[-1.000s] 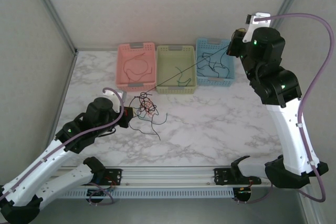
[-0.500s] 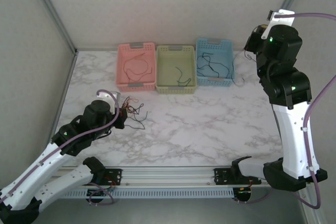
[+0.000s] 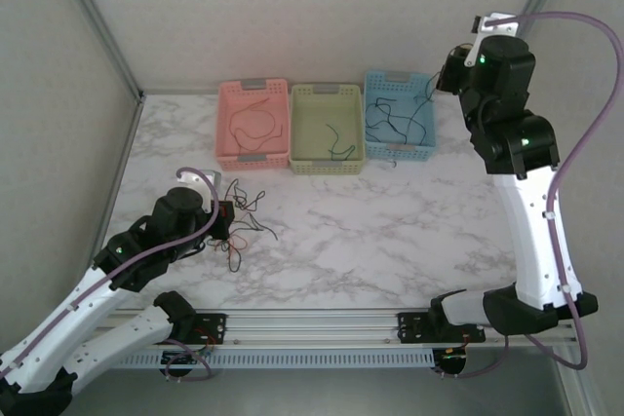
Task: Untangle the cables
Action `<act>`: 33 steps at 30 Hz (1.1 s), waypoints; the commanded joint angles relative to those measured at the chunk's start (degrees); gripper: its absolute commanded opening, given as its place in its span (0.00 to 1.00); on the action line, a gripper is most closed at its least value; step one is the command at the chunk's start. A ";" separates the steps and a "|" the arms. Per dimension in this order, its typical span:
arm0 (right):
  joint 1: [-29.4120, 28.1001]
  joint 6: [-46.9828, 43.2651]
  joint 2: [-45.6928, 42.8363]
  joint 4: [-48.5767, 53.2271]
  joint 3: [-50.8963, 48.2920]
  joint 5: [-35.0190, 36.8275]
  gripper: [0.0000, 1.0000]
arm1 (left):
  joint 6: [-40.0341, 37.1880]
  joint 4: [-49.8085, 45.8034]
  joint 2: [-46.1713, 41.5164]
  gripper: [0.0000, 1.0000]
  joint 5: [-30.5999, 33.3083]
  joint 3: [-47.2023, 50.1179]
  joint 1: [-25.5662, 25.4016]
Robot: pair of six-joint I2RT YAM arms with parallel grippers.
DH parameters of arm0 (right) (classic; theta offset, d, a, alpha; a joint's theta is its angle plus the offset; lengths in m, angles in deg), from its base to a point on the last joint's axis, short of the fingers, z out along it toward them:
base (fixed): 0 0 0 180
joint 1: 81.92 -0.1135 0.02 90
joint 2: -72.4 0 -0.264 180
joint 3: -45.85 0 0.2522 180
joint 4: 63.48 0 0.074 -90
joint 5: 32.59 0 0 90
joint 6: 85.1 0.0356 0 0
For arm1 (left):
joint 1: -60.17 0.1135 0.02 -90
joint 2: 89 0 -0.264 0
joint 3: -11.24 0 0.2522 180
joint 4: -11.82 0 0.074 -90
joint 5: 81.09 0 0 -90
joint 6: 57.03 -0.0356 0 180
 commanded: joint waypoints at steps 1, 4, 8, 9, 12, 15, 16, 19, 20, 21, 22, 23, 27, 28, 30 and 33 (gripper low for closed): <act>0.20 1.49 2.11 -3.10 1.43 -0.71 0.00 | 0.75 -0.57 -0.44 0.00 0.54 0.71 -0.04; 0.14 1.41 4.73 -4.40 2.84 0.53 0.00 | 0.72 -0.49 -0.56 0.00 0.45 0.76 -0.01; 0.19 1.14 8.64 -5.74 5.72 1.73 0.00 | 0.83 -0.60 -0.66 0.00 0.19 0.76 -0.08; 0.19 1.01 9.78 -5.79 6.91 1.73 0.00 | 0.86 -0.66 -0.75 0.00 0.11 0.76 -0.04; 0.19 0.97 13.64 -5.78 11.18 1.84 0.00 | 0.88 -0.60 -0.71 0.00 0.06 0.75 -0.05; 0.20 0.55 18.39 -4.32 17.36 2.54 0.00 | 0.84 -0.63 -0.62 0.00 0.01 0.75 -0.08; 0.17 0.66 20.06 -3.89 18.91 3.13 0.00 | 0.87 -0.65 -0.62 0.00 0.01 0.81 -0.07; 0.19 1.14 24.72 -2.32 25.94 4.40 0.00 | 0.90 -0.59 -0.62 0.00 -0.07 0.85 -0.05; 0.18 0.94 25.96 -2.06 27.73 4.68 0.00 | 0.86 -0.64 -0.66 0.00 -0.16 0.85 -0.08; 0.17 0.59 27.45 -2.34 29.44 5.44 0.00 | 0.84 -0.58 -0.64 0.00 -0.16 0.80 -0.08; 0.18 0.32 28.80 -2.79 30.73 6.40 0.00 | 0.84 -0.66 -0.55 0.00 -0.16 0.85 -0.07; 0.19 0.12 29.96 -3.33 31.62 7.17 0.00 | 0.86 -0.60 -0.54 0.00 -0.22 0.85 -0.07; 0.19 -0.45 35.18 -5.25 35.46 8.44 0.00 | 1.04 -0.75 -0.87 0.00 0.09 0.93 -0.08; 0.19 -0.53 36.30 -5.48 36.44 8.86 0.00 | 1.06 -0.87 -0.96 0.00 0.12 0.94 -0.08; 0.20 -0.36 38.75 -5.66 38.87 9.45 0.00 | 1.17 -0.92 -1.14 0.00 0.02 1.11 -0.08; 0.20 0.78 40.70 -5.64 41.18 8.95 0.00 | 1.29 -0.85 -1.32 0.00 0.02 1.29 -0.08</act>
